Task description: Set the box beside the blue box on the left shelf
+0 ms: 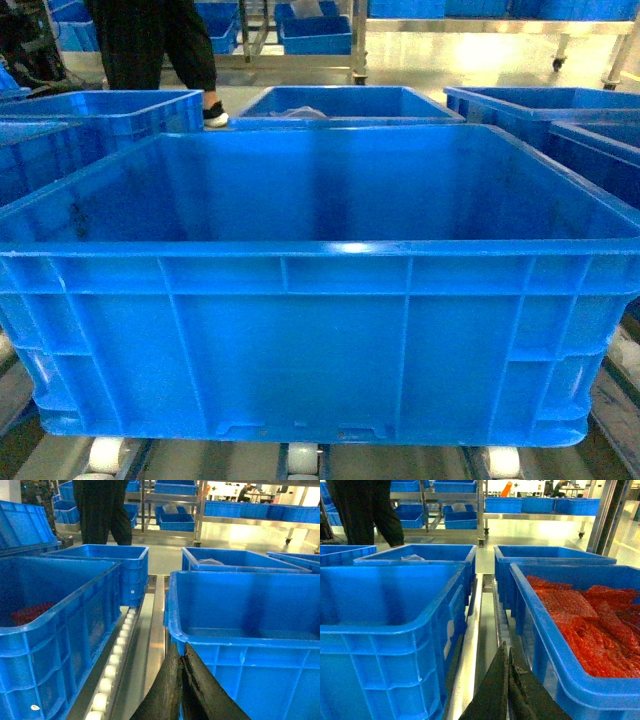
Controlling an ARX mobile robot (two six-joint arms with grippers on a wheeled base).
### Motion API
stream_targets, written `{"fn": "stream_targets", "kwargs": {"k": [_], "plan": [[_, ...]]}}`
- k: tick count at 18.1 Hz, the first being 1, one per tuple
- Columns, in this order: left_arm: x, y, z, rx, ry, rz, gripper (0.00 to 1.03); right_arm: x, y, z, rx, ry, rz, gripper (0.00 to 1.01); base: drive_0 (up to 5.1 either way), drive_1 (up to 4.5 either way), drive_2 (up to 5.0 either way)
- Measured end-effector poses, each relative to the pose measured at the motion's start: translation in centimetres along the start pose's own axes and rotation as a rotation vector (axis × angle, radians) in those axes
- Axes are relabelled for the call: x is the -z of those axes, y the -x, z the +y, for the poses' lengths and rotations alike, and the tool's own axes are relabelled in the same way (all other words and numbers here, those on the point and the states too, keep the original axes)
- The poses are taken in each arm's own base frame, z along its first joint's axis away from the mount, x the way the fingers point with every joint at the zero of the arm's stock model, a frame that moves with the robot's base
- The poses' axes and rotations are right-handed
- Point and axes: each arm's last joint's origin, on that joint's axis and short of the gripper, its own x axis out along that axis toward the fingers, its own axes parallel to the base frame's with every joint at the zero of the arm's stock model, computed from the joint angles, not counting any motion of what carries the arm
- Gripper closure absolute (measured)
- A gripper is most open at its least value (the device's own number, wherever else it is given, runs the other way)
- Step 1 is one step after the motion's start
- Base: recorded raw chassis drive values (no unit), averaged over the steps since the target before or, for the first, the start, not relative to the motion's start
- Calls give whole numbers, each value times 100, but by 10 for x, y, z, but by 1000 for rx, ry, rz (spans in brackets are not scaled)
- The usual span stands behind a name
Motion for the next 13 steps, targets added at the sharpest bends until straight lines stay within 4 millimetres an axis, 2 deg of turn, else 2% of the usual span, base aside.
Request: {"fn": "stream_targets", "kwargs": {"k": [4,5,6,7,10,11,13], "plan": [[0,5,0,0,0,-1,102,1,5,0,0,0,2,100,0,0,0],[6,11,0,1,0,47,102,3,8,0,1,0,22,100,0,0,0],[4,15,0,-5,0,13,102,5,15,0,-1,0,33,100,0,0,0],[3,15,0,-1,-1,11,102,0,16,0,-3,0,-8,100,0,0,0],[4,15,0,0,-3,19,102,4,16,0,-2,0,13,100,0,0,0],[4,15,0,0,-3,17,92,3,16,0,-2,1,10,97,0,0,0],[4,15,0,0,-3,18,65,3,16,0,-2,1,11,69,0,0,0]]}}
